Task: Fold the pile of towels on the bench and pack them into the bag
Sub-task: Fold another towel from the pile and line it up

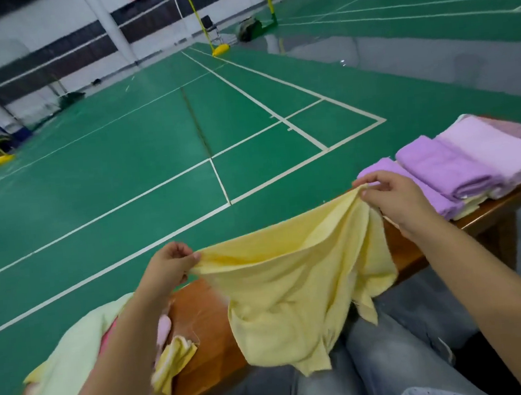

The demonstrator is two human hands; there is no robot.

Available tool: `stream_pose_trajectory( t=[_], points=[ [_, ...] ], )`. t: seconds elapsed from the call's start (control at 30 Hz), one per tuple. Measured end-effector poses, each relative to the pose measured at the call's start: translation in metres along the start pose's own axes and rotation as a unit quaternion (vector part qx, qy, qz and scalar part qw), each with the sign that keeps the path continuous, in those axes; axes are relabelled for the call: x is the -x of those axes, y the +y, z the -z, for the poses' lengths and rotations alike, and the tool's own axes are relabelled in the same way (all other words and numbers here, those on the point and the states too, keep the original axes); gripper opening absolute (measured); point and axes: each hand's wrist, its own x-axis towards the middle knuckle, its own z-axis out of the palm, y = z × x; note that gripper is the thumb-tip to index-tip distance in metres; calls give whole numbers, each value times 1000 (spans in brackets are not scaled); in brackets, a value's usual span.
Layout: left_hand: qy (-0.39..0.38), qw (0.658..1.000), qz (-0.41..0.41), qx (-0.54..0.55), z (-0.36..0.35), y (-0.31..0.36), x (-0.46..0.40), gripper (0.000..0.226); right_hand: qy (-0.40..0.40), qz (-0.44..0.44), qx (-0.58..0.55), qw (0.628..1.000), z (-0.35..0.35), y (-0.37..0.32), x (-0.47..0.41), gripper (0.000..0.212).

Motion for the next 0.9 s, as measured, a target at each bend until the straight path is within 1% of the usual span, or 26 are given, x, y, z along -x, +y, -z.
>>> stream_pose_trajectory(
  t=[0.1,0.2,0.27,0.33,0.4,0.47,0.53,0.57,0.6,0.67,0.7,0.77,0.8,0.87,0.9],
  points=[
    [39,998,-26,52,33,40,-11,26,10,49,35,998,-14,-47,-25,23],
    [73,993,-68,68,69,79,-13,25,30,108,76,991,-18,-94,-43,22],
    [100,988,-99,58,92,99,-10,24,22,151,94,984,-16,-122,-49,22],
    [115,985,-111,56,109,114,-7,23,-1,180,93,979,-15,-146,-50,23],
    [121,985,-100,71,119,122,-5,22,-11,181,69,981,-13,-160,-50,27],
    [112,989,-68,68,123,126,-1,20,-29,141,-6,990,-14,-167,-51,28],
    [107,993,-36,19,121,124,1,17,-71,85,-109,988,-17,-169,-50,24],
    [119,992,-27,-35,120,121,1,14,-88,66,-145,983,-17,-169,-50,23],
    [147,984,-23,-101,119,117,1,10,-99,53,-167,980,-17,-169,-49,22],
    [201,952,-26,-228,121,107,0,6,-101,39,-204,973,-15,-169,-47,21],
    [203,945,-21,-255,121,101,0,7,-98,33,-223,969,-14,-168,-47,21],
    [162,959,-21,-231,118,89,2,9,-104,36,-219,969,-13,-169,-45,22],
    [139,967,-37,-209,113,85,3,11,-113,45,-191,974,-14,-169,-43,23],
    [87,971,-92,-202,93,81,11,13,-127,72,-133,980,-19,-170,-39,26],
    [55,972,-115,-199,79,79,15,24,-131,85,-113,981,-22,-171,-36,26]
  ],
)
